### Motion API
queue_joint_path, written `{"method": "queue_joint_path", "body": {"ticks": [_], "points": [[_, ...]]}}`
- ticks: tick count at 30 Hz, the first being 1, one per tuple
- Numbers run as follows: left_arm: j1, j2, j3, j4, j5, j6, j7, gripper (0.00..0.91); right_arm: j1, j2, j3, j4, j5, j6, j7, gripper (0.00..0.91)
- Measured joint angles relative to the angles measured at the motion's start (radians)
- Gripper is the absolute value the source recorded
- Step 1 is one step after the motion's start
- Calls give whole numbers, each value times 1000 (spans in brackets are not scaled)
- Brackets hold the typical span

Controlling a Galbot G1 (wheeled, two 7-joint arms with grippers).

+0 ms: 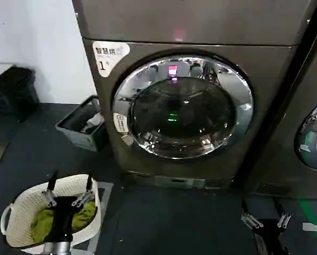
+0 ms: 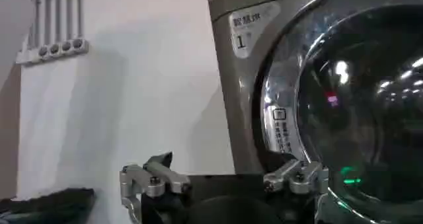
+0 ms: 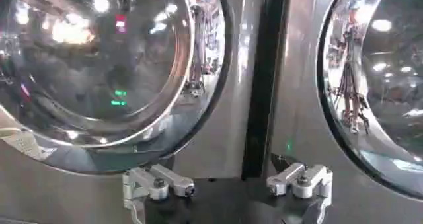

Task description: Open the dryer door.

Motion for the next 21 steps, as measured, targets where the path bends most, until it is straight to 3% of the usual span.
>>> {"method": "queue_joint_path", "body": {"ticks": [11,21], "points": [[17,-4,7,-13,20,38,-18,907,52,-68,-14,79,46,-98,-136,907],[32,-13,24,-48,13,101,-18,907,133,-159,-128,147,119,-224,-136,907]]}}
